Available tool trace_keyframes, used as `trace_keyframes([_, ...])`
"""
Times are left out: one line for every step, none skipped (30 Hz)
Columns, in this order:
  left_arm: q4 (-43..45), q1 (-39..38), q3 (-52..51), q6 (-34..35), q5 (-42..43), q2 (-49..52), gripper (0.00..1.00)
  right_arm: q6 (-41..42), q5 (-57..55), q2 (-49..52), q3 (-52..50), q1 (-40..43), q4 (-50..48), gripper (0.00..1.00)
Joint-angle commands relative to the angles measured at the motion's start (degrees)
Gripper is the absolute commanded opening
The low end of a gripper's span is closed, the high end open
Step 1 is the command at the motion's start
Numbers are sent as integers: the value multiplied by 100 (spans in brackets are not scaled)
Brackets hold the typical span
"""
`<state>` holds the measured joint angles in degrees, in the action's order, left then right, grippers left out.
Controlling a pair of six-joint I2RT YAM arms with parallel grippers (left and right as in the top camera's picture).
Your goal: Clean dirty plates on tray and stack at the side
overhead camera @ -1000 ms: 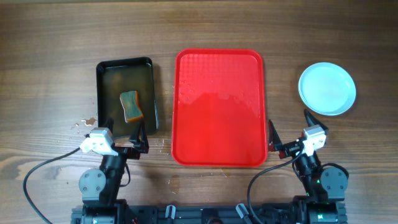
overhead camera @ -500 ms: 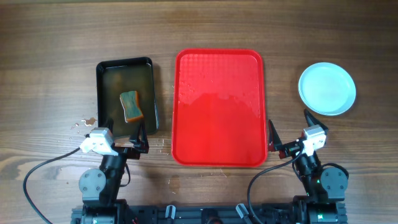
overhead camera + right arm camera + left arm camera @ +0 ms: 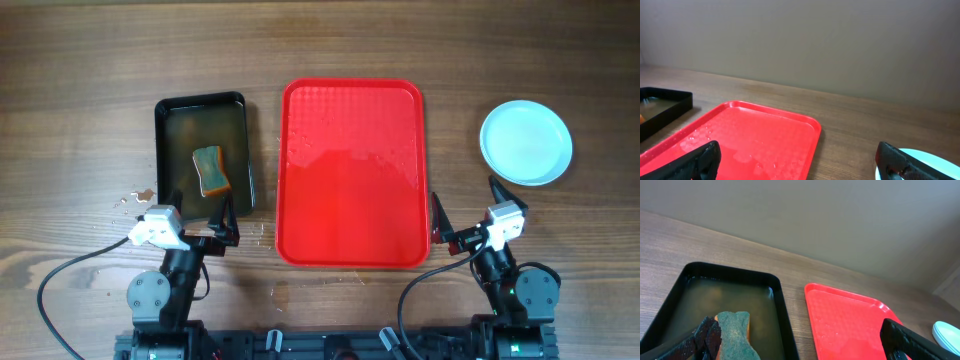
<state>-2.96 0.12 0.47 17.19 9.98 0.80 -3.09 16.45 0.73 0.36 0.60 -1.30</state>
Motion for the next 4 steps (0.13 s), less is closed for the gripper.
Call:
trace_keyframes([-44,-26,-13,-28,48,-46,100,46,-17,-46,-7,22,-11,100])
trace_keyframes([-44,-26,-13,-28,48,-46,100,46,-17,-46,-7,22,-11,100])
trace_keyframes([-44,-28,-13,-28,48,-46,100,48,-17,-46,-7,22,-11,100])
trace_keyframes([-44,-28,-13,-28,48,-46,100,48,-17,-46,-7,22,-11,100])
